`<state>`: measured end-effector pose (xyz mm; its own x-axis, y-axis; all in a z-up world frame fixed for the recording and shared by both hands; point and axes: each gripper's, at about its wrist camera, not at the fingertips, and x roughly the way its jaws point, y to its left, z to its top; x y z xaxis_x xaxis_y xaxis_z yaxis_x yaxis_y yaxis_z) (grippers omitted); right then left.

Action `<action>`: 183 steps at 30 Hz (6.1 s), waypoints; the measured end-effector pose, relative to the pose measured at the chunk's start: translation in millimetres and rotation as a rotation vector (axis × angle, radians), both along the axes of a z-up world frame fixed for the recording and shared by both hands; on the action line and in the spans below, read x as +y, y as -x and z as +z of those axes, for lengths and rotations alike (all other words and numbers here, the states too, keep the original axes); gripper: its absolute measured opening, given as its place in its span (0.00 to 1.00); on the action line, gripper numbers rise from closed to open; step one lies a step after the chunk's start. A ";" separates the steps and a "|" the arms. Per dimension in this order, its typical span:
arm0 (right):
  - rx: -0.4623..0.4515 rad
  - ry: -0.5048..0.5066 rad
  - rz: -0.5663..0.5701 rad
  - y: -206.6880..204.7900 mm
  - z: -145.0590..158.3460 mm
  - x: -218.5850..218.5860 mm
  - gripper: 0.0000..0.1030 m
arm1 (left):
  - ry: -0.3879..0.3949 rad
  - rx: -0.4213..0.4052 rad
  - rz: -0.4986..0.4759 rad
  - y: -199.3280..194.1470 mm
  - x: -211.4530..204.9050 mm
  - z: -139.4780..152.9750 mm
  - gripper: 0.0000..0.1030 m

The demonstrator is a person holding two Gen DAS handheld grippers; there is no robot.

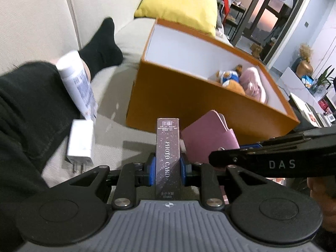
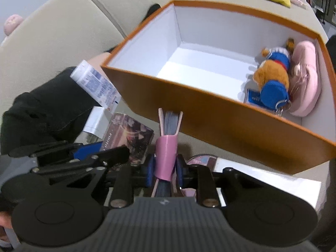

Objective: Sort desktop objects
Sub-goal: 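Carry the PHOTO CARD box with the left gripper while the right carries the pink card, then lower both items into the orange box and open both grippers, then lift both grippers out and move the left gripper onto the white lotion tube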

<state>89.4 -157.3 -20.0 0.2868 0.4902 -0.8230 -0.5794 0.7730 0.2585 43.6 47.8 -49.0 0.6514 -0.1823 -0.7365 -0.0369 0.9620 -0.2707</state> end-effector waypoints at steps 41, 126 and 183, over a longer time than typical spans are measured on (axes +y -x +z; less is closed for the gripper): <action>-0.049 -0.141 -0.205 -149.2 51.7 -34.0 0.22 | -0.096 -0.090 -0.153 -166.4 -39.4 61.5 0.24; 0.127 -0.144 -0.382 -211.2 -1.6 -44.7 0.28 | 0.111 0.169 -0.195 -238.6 -61.8 -7.6 0.26; -0.171 -0.087 0.006 19.0 -13.2 -56.0 0.60 | -0.223 0.023 -0.027 -14.4 4.6 24.9 0.29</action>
